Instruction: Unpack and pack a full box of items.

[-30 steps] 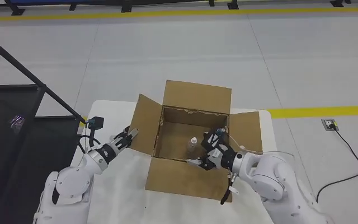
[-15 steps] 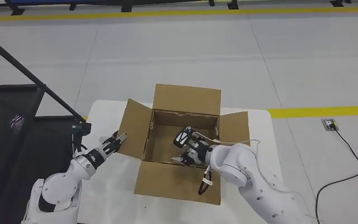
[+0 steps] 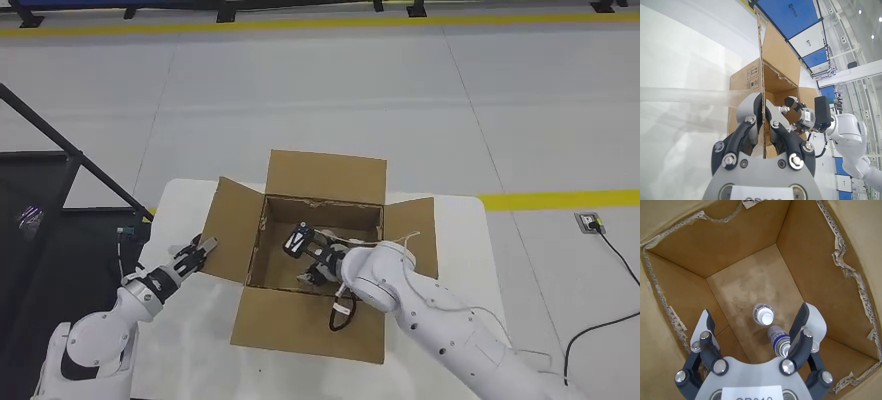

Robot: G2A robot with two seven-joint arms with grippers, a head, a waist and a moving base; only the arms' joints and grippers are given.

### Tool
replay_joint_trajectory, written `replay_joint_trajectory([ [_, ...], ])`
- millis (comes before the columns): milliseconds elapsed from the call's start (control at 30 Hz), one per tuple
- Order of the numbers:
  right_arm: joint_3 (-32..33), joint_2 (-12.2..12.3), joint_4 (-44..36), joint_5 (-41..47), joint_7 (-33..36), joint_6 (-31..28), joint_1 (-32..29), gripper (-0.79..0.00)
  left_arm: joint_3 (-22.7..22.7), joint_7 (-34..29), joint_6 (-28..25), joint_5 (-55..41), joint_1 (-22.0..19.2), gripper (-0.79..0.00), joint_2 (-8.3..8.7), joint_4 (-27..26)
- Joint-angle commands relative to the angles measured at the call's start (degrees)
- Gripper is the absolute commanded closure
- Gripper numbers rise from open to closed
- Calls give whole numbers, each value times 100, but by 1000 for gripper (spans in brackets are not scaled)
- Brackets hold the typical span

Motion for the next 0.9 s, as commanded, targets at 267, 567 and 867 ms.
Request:
replay_joint_trajectory([
  [267, -416, -388, 749, -106, 370, 175, 434, -748, 106, 109, -36, -111, -18, -785, 60, 56],
  [567, -561, -655, 1159, -50, 588, 209, 608, 0, 142, 285, -128, -203, 103, -785, 109, -36],
  [867, -390, -689, 694, -412, 818, 474, 570, 0, 187, 426, -189, -247, 189, -785, 156, -146],
])
